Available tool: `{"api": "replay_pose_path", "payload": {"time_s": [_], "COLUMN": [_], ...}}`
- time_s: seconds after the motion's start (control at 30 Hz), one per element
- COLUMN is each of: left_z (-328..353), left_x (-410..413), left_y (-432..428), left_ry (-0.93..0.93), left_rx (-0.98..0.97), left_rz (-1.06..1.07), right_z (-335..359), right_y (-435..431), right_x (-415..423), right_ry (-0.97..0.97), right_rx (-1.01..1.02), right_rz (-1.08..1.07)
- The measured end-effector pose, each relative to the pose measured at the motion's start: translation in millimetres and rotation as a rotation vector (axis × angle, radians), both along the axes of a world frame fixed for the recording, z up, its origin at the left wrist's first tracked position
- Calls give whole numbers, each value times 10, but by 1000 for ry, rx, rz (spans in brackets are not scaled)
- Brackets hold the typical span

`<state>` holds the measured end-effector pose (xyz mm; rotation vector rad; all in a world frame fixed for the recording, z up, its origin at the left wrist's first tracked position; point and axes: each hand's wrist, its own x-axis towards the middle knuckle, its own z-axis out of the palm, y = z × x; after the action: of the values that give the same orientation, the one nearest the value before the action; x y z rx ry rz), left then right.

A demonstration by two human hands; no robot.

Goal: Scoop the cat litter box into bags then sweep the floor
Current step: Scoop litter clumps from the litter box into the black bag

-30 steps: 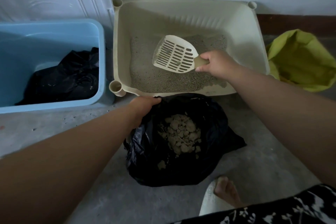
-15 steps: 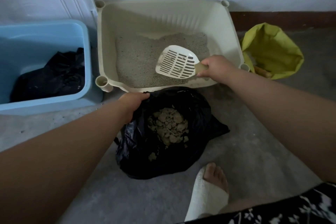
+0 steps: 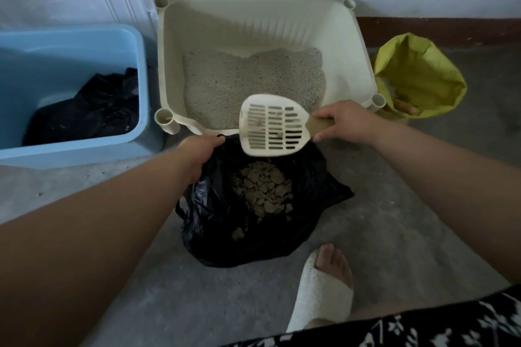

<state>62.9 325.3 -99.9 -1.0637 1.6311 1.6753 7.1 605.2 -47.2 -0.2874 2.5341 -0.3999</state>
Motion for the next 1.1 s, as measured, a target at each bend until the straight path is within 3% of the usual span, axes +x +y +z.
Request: {"api": "replay_pose_path", "payload": {"time_s": [0.13,0.23,0.43,0.63,0.7,0.8,0.93,1.03,1.1], "left_z": [27,39,54,96,100,113,115,122,120], "left_x": [13,23,37,-24,-56,-56,19,48,68], "left_y": [-35,-27,-1,-80,-142,-214,-292,-300,-347], "left_ry": [2,-3,30,171,193,168,177,196,199], "left_rx": [-4,7,-41,-188,-287,-290,-253,-270,-277], "left_rz": [5,4,-38,-346,-488,-527,-508,-530,-544], "right_z": [-108,-214,-285,-361,-403,-421,-457,-460,-463], "right_y": [-136,-269,-289,-288,-289,-364,-517,-536,-560], "right_x": [231,409,485,528,561,601,720,714,670], "right_ry": [19,185,475,622,643,626,343,440,402], "right_rx": [132,222,161,139,109,95,259,198,228], "right_rz": [215,365,412,575,610,634,686,658,653]}}
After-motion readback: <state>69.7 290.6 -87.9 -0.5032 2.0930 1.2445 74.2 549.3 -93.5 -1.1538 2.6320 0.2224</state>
